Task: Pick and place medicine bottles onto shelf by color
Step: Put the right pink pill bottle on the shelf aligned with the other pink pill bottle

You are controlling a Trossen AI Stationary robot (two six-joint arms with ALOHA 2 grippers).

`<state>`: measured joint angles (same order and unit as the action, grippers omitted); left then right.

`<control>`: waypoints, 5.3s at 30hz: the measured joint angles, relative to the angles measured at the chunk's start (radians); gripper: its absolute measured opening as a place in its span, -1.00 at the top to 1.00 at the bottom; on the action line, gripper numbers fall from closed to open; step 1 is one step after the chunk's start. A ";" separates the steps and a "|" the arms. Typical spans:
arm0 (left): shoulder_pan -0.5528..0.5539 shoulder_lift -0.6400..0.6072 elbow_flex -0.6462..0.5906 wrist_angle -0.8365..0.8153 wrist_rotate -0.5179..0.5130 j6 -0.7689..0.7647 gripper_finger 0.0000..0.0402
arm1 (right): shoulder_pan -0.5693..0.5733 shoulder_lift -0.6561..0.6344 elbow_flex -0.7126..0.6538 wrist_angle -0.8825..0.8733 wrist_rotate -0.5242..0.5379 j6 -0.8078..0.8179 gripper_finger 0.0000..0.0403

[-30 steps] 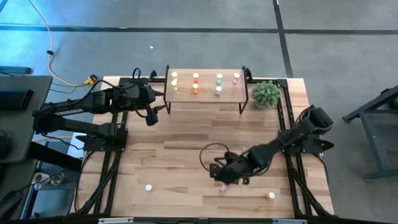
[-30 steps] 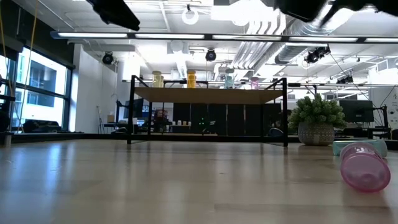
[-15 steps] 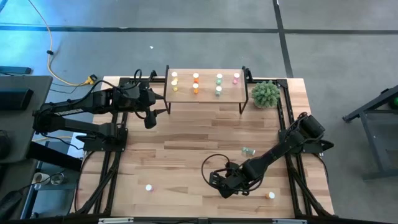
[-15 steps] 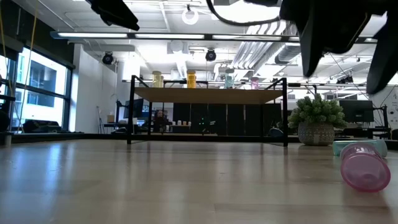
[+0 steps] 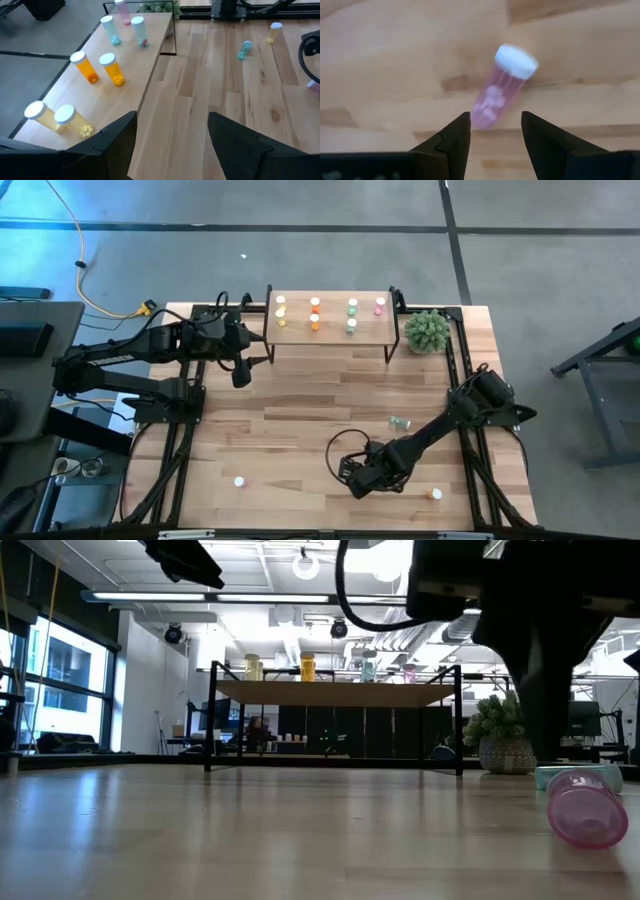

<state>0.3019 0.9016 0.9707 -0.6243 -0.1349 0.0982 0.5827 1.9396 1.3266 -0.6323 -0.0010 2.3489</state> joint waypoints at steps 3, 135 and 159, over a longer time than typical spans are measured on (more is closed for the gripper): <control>0.000 0.000 0.000 0.000 0.000 0.000 -0.15 | -0.011 0.004 0.000 -0.007 0.000 0.000 0.17; -0.003 0.011 -0.001 0.314 0.684 -0.251 0.52 | -0.302 0.062 0.604 0.435 0.648 -1.857 0.59; 0.002 0.011 -0.001 0.308 0.544 -0.214 0.53 | -0.342 -0.017 0.603 0.168 0.630 -1.859 -0.05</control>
<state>0.3041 0.9131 0.9699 -0.3165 0.4094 -0.1160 0.2405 1.9223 1.9301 -0.4638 0.6288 0.4896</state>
